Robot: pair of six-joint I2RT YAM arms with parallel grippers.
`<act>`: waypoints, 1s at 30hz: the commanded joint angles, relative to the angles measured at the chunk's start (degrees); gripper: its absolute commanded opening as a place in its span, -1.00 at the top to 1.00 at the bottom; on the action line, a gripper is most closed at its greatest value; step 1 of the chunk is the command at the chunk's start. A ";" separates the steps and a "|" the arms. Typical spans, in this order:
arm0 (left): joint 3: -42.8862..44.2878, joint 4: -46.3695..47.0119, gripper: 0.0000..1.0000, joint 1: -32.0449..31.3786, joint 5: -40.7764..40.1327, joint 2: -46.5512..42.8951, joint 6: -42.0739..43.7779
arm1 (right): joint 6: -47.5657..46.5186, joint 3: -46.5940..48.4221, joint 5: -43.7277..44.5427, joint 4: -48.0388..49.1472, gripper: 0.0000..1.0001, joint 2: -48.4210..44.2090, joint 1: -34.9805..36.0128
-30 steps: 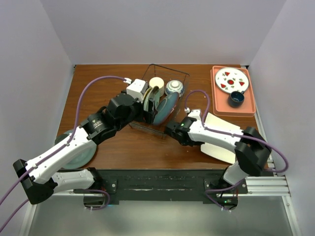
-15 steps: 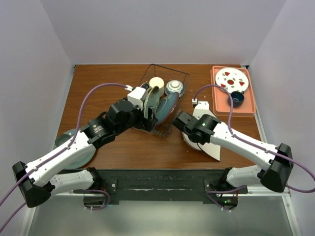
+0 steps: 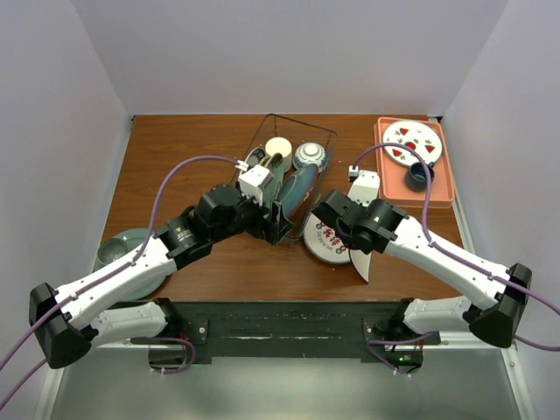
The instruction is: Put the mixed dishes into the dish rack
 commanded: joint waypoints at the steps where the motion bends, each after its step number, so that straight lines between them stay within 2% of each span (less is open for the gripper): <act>1: -6.30 12.05 -0.76 0.06 3.81 -0.87 0.55 | 1.84 5.27 6.22 -0.18 1.00 -2.73 0.34; 5: -10.08 20.12 -0.75 -0.38 2.85 -1.31 0.28 | 2.47 7.30 7.82 -2.40 1.00 -2.99 0.25; 13: -13.96 29.20 -0.75 -2.93 0.74 -1.05 1.51 | 2.29 9.50 8.87 -3.54 1.00 -4.31 0.25; 23: -10.01 31.49 -0.75 -6.97 0.03 4.40 2.92 | 1.50 12.93 9.93 -1.52 1.00 -5.37 0.16; 30: -10.97 33.78 -0.76 -10.75 -2.16 3.26 3.10 | 2.56 12.49 11.16 1.73 1.00 -3.70 0.16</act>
